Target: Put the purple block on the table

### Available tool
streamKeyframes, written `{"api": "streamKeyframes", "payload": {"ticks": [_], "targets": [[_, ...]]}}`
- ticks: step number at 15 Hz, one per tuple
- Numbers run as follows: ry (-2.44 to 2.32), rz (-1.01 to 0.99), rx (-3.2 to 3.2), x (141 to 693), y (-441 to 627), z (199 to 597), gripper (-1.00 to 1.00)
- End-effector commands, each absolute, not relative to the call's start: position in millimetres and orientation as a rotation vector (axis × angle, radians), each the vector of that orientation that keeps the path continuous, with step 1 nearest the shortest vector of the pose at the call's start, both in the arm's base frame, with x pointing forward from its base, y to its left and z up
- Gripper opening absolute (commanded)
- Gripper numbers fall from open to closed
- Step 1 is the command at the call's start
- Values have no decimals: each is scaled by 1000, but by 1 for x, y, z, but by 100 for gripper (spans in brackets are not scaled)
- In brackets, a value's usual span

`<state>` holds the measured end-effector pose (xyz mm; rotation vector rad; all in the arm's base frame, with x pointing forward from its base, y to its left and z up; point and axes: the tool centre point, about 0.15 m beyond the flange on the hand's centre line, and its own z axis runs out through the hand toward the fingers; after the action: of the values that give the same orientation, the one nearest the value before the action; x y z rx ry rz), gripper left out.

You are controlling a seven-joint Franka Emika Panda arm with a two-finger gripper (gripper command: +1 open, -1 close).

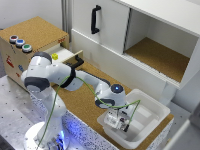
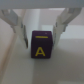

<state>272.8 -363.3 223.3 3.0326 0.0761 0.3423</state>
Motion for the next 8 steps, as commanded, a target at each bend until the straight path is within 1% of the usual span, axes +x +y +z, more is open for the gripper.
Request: {"api": "streamKeyframes", "payload": {"ticks": [1,2,3,6,8], "targets": [[-134,300,3082,286,-374,238,-100],[-159,336,3080,291,-373,254,-100],[-187,404,3083,300,-368,285,-100],[-160,490,3103,317,-339,368,-100],[-88,451,3109,321,-311,396,-100]]}}
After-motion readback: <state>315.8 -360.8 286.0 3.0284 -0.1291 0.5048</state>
